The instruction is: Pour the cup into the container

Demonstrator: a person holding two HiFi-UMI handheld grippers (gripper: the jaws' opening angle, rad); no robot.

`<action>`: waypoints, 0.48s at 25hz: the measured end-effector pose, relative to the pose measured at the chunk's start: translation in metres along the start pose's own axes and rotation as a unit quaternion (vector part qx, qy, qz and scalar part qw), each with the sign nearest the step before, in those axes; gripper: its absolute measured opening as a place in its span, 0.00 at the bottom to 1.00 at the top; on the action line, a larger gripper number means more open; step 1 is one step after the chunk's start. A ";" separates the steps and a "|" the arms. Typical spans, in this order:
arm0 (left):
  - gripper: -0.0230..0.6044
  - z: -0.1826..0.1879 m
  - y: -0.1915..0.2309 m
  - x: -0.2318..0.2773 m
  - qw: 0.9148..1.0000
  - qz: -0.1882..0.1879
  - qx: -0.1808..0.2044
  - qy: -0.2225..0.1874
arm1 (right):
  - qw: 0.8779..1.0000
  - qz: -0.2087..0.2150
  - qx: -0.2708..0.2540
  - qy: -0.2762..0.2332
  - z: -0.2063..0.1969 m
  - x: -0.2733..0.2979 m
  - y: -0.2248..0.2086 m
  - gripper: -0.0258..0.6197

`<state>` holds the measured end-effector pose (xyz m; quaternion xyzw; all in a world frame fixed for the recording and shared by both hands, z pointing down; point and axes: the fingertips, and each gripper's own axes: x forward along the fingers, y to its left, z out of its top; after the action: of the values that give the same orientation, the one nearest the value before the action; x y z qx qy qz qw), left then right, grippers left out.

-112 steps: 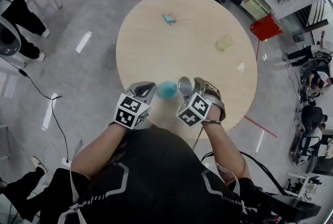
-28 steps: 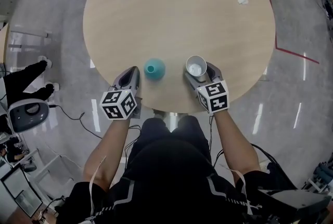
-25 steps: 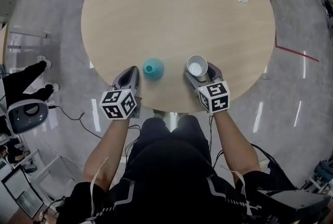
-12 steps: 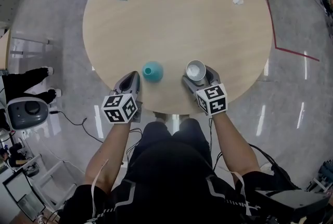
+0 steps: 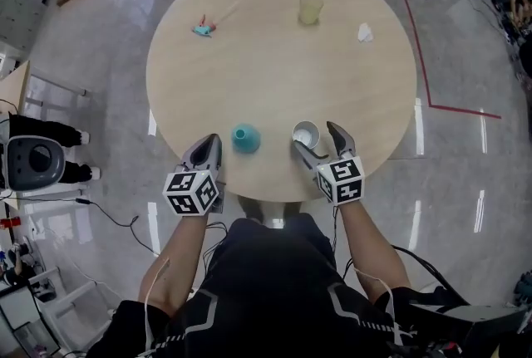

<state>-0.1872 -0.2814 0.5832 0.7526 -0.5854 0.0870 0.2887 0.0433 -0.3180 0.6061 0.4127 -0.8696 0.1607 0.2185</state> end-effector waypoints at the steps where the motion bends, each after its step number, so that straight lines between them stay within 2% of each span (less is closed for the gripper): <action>1: 0.04 0.009 -0.005 -0.003 1.000 -0.006 0.003 -0.011 | 1.000 0.000 -0.006 -0.016 0.014 -0.006 0.000 0.66; 3: 0.04 0.023 -0.019 -0.010 0.999 -0.020 0.011 -0.026 | 0.999 0.004 -0.010 -0.044 0.038 -0.020 0.005 0.65; 4: 0.04 0.032 -0.027 -0.012 0.999 -0.030 0.017 -0.034 | 0.998 0.003 -0.012 -0.058 0.051 -0.025 0.005 0.61; 6: 0.04 0.052 -0.046 -0.015 0.996 -0.060 0.024 -0.054 | 0.996 0.001 -0.017 -0.089 0.080 -0.034 0.003 0.41; 9: 0.04 0.071 -0.077 -0.030 0.992 -0.103 0.038 -0.070 | 0.993 0.008 -0.003 -0.118 0.107 -0.055 0.010 0.29; 12: 0.04 0.078 -0.096 -0.043 0.989 -0.115 0.066 -0.073 | 0.991 0.012 -0.003 -0.133 0.120 -0.072 0.019 0.12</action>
<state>-0.1264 -0.2736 0.4673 0.8366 -0.5075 0.0367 0.2032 0.0393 -0.3156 0.4650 0.4192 -0.8963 0.1049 0.1001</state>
